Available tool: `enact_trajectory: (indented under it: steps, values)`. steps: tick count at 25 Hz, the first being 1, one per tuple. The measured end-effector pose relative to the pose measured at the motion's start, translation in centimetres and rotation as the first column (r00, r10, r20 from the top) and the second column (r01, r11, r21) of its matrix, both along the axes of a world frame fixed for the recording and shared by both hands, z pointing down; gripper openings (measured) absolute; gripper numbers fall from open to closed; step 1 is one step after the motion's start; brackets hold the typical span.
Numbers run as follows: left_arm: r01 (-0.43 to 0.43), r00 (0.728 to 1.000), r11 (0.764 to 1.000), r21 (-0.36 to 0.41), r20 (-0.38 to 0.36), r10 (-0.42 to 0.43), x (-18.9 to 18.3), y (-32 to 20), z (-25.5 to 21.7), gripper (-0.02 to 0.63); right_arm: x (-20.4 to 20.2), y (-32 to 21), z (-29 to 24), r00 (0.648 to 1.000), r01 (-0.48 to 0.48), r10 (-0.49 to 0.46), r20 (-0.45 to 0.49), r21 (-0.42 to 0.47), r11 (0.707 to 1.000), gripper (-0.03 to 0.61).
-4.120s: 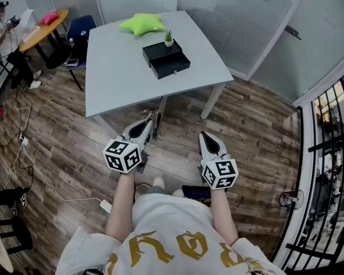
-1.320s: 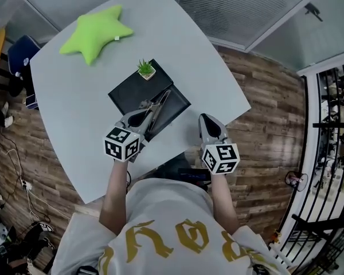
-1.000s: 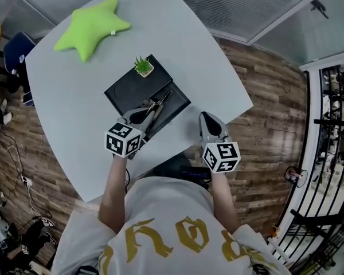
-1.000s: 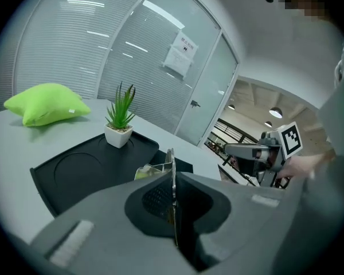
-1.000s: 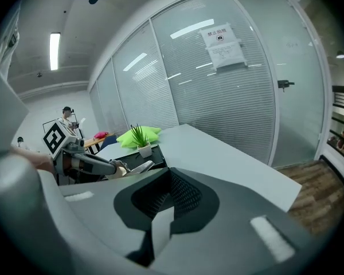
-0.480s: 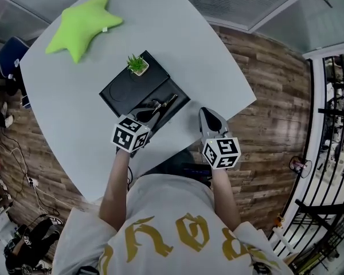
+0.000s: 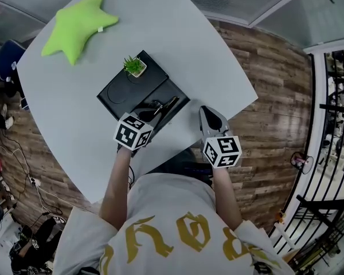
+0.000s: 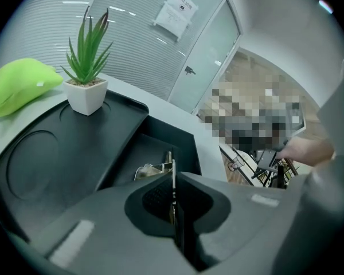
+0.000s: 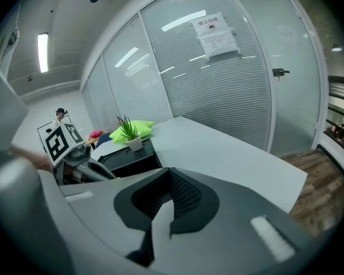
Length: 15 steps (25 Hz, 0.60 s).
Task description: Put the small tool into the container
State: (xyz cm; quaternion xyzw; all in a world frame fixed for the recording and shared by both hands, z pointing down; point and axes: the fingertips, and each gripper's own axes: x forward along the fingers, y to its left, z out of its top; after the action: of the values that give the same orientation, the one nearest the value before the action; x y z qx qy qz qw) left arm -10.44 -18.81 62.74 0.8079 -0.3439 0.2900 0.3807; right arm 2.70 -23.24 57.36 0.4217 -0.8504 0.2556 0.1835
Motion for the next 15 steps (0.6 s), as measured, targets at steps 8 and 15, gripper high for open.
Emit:
enact_trajectory:
  steps: [8, 15]
  values:
    - [-0.002, 0.999, 0.999, -0.038, -0.036, 0.000, 0.2, -0.4, 0.6, 0.005, 0.3, -0.7, 0.4, 1.000, 0.003, -0.003, -0.003, -0.013, 1.000, 0.021]
    - [0.050, 0.998, 0.995, -0.081, -0.045, -0.054, -0.1, -0.8, 1.4, 0.026, 0.3, -0.8, 0.7, 1.000, 0.019, -0.019, -0.007, -0.020, 1.000, 0.021]
